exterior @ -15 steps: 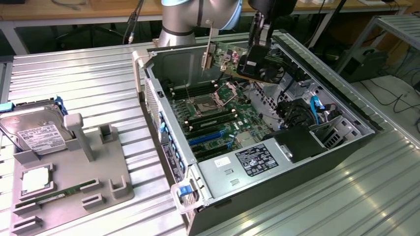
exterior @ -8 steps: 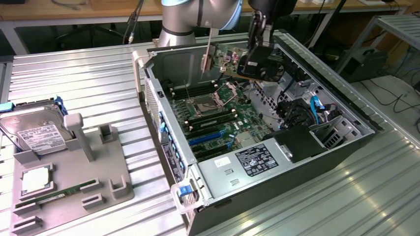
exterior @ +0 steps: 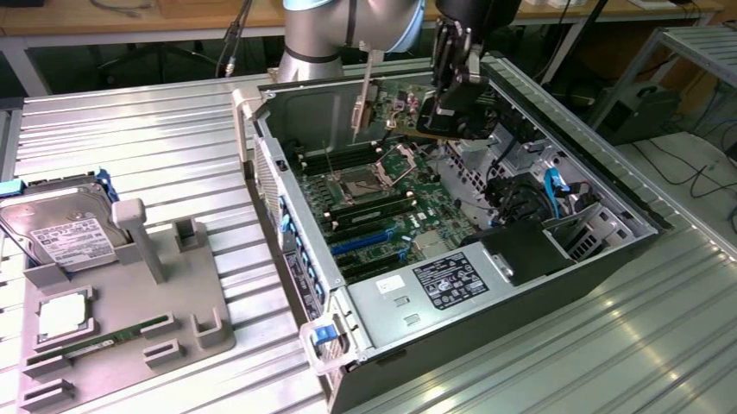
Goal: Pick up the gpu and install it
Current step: 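Insert the gpu into the slot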
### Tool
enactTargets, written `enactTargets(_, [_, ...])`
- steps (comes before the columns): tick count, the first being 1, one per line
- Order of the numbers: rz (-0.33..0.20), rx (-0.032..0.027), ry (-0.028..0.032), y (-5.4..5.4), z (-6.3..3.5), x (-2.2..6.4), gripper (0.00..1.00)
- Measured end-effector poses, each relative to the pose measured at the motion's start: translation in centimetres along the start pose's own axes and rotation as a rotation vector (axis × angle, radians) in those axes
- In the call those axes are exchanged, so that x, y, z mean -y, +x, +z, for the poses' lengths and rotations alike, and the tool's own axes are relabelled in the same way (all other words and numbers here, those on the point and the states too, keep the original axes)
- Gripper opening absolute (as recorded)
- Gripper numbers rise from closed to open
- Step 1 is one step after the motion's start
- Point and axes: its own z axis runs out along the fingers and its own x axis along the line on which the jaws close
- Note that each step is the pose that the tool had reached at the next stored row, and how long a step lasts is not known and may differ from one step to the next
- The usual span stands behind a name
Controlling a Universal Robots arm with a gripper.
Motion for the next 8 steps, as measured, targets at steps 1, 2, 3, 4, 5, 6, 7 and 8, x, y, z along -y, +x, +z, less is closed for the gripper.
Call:
enactTargets(1, [-0.010, 0.0003, -0.0001, 0.00, 0.00, 0.00, 0.28])
enactTargets(2, [-0.024, 0.0007, -0.0003, 0.00, 0.01, 0.00, 0.28])
enactTargets(3, [-0.032, 0.0007, -0.0004, 0.00, 0.00, 0.00, 0.28])
enactTargets(4, [-0.042, 0.0009, -0.0004, 0.00, 0.00, 0.00, 0.28])
enactTargets(5, [-0.052, 0.0009, -0.0005, 0.00, 0.00, 0.00, 0.28])
enactTargets(6, [-0.063, 0.0011, -0.0006, 0.00, 0.00, 0.00, 0.28])
enactTargets(7, [-0.074, 0.0013, -0.0007, 0.00, 0.00, 0.00, 0.28])
enactTargets(8, [-0.088, 0.0015, -0.0007, 0.00, 0.00, 0.00, 0.28])
